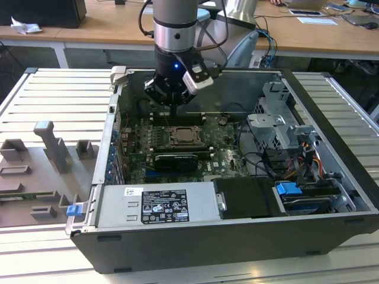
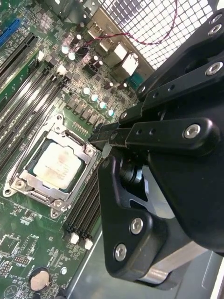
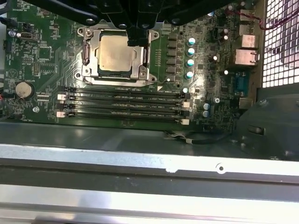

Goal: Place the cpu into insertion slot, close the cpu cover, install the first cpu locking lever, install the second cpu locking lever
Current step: 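Install the first cpu locking lever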

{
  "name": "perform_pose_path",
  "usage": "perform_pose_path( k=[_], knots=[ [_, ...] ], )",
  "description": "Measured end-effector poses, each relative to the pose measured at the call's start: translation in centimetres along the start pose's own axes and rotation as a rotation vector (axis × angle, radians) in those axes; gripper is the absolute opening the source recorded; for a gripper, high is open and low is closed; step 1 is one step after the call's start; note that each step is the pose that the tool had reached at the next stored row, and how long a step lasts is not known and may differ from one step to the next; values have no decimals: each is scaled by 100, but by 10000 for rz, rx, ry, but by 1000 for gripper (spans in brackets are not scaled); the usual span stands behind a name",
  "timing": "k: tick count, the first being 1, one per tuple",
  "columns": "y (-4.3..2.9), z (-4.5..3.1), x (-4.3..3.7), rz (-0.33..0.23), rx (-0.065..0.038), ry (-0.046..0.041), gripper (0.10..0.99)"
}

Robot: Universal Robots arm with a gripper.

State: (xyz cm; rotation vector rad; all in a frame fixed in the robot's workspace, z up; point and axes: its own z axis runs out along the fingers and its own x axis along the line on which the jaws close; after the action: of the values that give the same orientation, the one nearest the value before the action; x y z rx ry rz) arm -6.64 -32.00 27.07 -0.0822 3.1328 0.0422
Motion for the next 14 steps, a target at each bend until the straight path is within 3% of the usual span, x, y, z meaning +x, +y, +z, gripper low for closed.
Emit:
perform_pose_path(
  k=[6,14],
  knots=[
    [3,11,52,258,3,-5,106],
    [22,47,293,287,1,-7,106]
  ],
)
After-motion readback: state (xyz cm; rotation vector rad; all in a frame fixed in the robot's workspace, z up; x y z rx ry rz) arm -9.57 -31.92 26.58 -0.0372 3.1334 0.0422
